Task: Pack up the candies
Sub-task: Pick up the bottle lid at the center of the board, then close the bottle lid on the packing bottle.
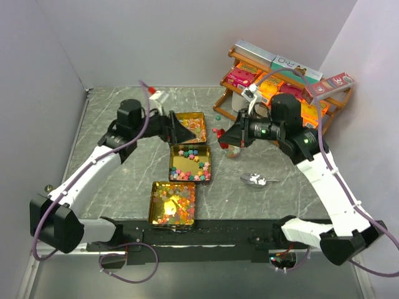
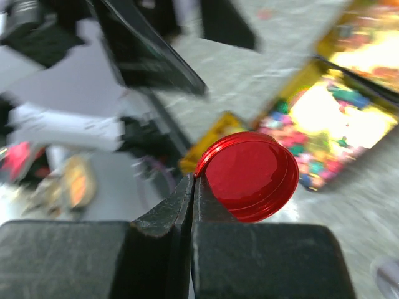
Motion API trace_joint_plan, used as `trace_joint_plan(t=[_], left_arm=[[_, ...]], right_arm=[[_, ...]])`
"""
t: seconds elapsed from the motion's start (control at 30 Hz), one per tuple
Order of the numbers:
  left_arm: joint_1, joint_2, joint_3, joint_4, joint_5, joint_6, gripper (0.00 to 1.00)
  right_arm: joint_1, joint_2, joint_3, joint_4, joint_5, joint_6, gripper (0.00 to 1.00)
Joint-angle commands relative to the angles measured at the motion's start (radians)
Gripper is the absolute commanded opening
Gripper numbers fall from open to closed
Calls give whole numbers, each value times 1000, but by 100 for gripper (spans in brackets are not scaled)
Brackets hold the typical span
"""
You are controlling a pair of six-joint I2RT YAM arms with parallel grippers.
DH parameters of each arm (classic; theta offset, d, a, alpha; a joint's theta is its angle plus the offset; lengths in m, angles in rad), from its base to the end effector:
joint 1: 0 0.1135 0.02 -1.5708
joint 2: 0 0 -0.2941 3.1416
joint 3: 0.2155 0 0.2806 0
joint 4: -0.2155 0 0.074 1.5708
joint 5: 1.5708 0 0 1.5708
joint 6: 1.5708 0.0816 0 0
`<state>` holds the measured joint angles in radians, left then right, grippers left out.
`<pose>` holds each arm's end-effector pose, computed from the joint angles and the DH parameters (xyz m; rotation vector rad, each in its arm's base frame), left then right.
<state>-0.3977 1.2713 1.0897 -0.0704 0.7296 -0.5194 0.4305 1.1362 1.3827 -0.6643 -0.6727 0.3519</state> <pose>0.2963 -0.1835 0.3704 0.4407 1.9083 -1.2875 0.2272 0.1603 0.4494 -0.5409 2.0106 1.1596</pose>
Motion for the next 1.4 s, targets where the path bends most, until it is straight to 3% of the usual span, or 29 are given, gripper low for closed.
trace_joint_plan(t=[0.0,0.13,0.23,0.47,0.53,0.73,0.97,1.3,1.37], left_arm=[[-70,57,159,10,91,154,97],[-110,106,306,-156,117,283,96],[-116,115,335,-236,218,389,97],[-116,166,481,-611,350,755,96],[-116,169,522,-652,367,828,97],[-116,128,517,-576,389,823,96],[-116,128,490,-437,553,730,96],[-156,138,483,-388,584,691,99],[-162,146,486,-419,587,714,92]], right_arm=[[-16,40,104,34,-249,22,0],[-38,66,93,54,-316,105,0],[-45,77,75,86,-378,156,0],[-53,92,70,167,-534,292,0],[-55,97,68,176,-562,312,0],[-50,108,65,141,-568,309,0],[-12,125,35,247,-573,378,0],[30,165,26,334,-588,435,0],[31,171,27,341,-593,446,0]])
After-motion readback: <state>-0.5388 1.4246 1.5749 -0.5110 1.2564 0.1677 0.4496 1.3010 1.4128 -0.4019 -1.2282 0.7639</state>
